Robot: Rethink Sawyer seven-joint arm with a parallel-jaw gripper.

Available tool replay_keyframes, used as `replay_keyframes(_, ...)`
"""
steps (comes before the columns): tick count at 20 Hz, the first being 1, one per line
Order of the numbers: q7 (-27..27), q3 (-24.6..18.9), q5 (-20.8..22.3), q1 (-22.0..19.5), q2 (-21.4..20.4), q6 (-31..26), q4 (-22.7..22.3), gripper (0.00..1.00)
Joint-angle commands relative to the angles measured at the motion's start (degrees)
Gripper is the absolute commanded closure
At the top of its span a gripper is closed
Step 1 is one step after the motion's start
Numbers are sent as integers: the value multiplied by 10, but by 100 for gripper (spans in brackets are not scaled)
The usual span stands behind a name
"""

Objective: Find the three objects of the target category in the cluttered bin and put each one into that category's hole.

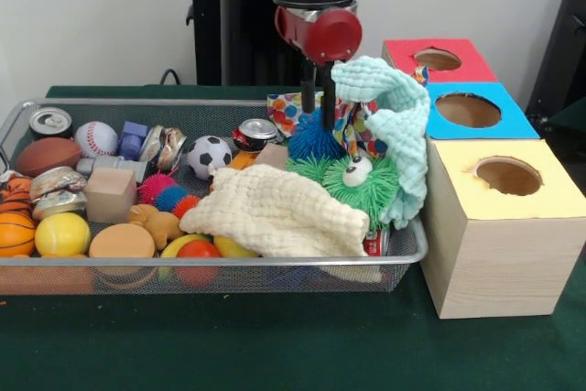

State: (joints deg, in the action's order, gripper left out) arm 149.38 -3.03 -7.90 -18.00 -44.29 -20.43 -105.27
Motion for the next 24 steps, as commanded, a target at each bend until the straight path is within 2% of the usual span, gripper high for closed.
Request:
replay_keyframes(1,56,-2,-20,-38,1,9,-43,0)
replay_keyframes(4,22,-28,-6,-74,4,20,-51,0)
replay_keyframes(7,-37,-60,38,-134,32,54,-44,0)
replay_keyframes(11,-123,-101,107,-218,72,62,-12,0)
replay_keyframes(15,-169,-140,172,-279,108,47,24,0)
replay_keyframes(19,-187,-170,223,-322,138,21,46,0)
replay_keyframes(24,-175,-190,272,-347,167,9,57,0)
